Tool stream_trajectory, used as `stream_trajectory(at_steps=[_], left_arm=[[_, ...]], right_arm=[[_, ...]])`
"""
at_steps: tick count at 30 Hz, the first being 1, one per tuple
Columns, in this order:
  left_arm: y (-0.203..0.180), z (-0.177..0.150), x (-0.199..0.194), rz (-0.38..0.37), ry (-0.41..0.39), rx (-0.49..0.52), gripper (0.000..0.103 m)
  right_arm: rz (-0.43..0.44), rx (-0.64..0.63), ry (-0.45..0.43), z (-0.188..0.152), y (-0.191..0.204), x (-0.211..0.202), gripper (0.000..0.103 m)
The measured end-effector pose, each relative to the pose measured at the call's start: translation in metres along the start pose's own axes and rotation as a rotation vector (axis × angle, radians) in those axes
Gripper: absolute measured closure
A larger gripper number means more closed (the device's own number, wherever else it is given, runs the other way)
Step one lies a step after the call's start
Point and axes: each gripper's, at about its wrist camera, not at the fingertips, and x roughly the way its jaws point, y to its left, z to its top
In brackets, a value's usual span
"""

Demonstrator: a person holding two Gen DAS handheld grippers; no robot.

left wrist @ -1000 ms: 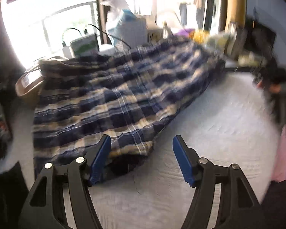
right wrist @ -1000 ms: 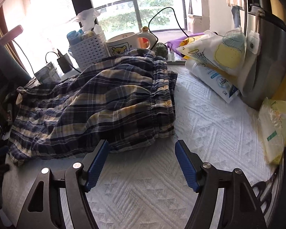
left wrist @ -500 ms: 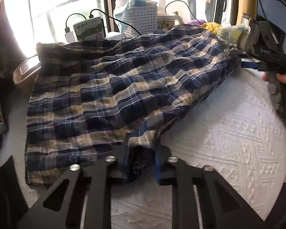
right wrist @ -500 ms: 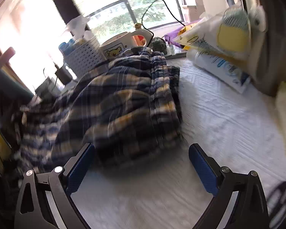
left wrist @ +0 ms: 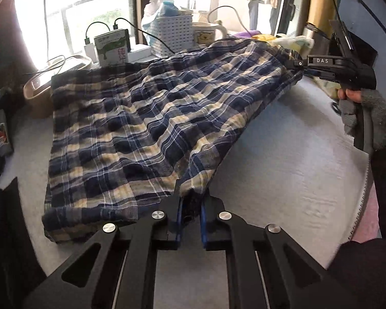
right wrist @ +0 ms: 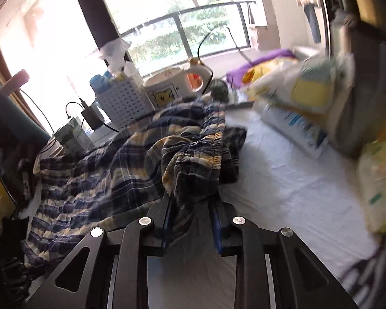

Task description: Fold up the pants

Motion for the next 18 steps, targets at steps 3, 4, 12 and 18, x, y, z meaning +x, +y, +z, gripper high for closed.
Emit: stream_trajectory(at_steps=[3,4,12,18], left_arm=[[0.000,-0.003,-0.001,-0.025,0.010,-0.011,0.094],[0.001,-0.004,-0.001,-0.029,0.014,-0.013,0.094],[0.005,-0.032,0.001,-0.097,0.088,-0.067,0.092],[0.043,-0.037,-0.024,-0.096,0.078,-0.155,0.069]], right_arm=[[-0.011,-0.008,0.001,-0.011,-0.006,-0.018,0.077],[-0.015,-0.011,0.003,-0.016,-0.009,-0.025,0.077],[-0.101,-0.027,0.083,-0.060,-0.028,-0.030,0.077],[-0.219,-0.036,0.050,-0.065,-0.037,-0.045,0.031]])
